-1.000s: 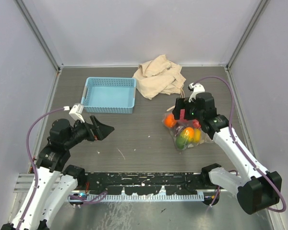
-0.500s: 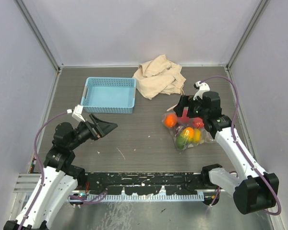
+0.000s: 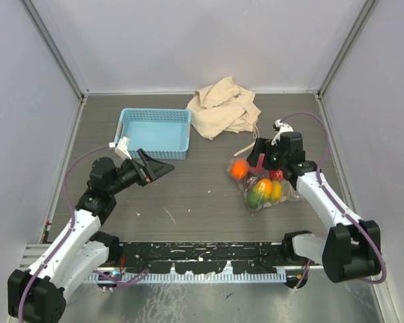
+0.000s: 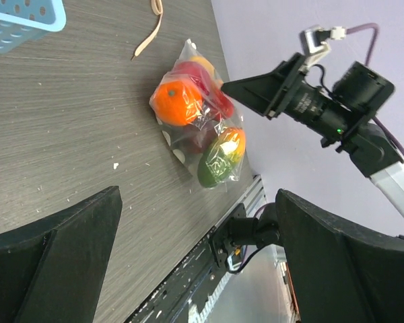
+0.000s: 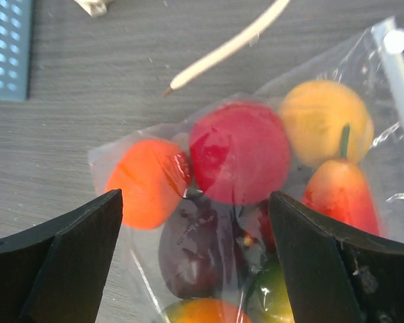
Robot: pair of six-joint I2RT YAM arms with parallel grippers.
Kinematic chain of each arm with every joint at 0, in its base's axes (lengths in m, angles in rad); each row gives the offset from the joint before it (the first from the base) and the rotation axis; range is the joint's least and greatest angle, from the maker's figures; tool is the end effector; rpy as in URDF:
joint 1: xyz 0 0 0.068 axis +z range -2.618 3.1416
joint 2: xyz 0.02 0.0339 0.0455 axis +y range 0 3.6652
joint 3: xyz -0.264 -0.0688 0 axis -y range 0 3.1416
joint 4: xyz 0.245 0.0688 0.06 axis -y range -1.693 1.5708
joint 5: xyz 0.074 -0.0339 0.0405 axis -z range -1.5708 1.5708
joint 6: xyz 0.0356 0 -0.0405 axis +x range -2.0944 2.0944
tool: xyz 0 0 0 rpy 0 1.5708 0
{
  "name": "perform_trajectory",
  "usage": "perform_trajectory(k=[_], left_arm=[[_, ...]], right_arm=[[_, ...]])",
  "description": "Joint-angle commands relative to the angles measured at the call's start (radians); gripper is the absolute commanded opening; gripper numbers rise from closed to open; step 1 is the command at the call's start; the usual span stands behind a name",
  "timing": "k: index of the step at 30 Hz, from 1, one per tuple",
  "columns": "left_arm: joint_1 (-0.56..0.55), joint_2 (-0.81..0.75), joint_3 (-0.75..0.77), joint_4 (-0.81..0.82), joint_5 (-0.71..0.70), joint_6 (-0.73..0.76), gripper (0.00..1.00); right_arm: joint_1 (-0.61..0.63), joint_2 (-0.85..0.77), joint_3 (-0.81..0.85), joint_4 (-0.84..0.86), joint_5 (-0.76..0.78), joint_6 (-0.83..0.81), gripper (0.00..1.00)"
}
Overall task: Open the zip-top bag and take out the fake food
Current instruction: Pick up the zipper food storage bag at the center of the board.
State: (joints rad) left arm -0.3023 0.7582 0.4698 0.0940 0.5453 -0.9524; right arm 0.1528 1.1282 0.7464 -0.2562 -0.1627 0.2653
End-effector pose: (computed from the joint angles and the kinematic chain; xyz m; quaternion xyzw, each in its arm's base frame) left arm 0.1689 -0.0720 0.2627 -0.0755 0.7595 -0.5274 0.3731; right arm 0.2406 0.0429 0.2515 0.0136 0.8909 0.1640 0.4234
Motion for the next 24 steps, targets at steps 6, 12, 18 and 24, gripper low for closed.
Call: perform_trajectory(k=[6, 12, 18, 24], left_arm=[[-0.016, -0.046, -0.019, 0.082, 0.036, 0.009, 0.98], [-0.038, -0.113, -0.026, 0.017, 0.002, 0.001, 0.98], [-0.084, -0.145, -0.044, -0.029, -0.042, -0.012, 0.98], [-0.165, -0.153, -0.073, -0.092, -0.182, -0.017, 0.98]], right_arm=[[-0.003, 0.044, -0.038, 0.069, 0.133, 0.085, 0.92], [-0.002, 0.109, -0.096, 0.153, -0.071, 0.114, 0.63], [0.133, 0.108, -0.107, 0.171, -0.136, 0.098, 0.48], [0.336, 0.107, -0.125, 0.277, -0.170, 0.186, 0.42]])
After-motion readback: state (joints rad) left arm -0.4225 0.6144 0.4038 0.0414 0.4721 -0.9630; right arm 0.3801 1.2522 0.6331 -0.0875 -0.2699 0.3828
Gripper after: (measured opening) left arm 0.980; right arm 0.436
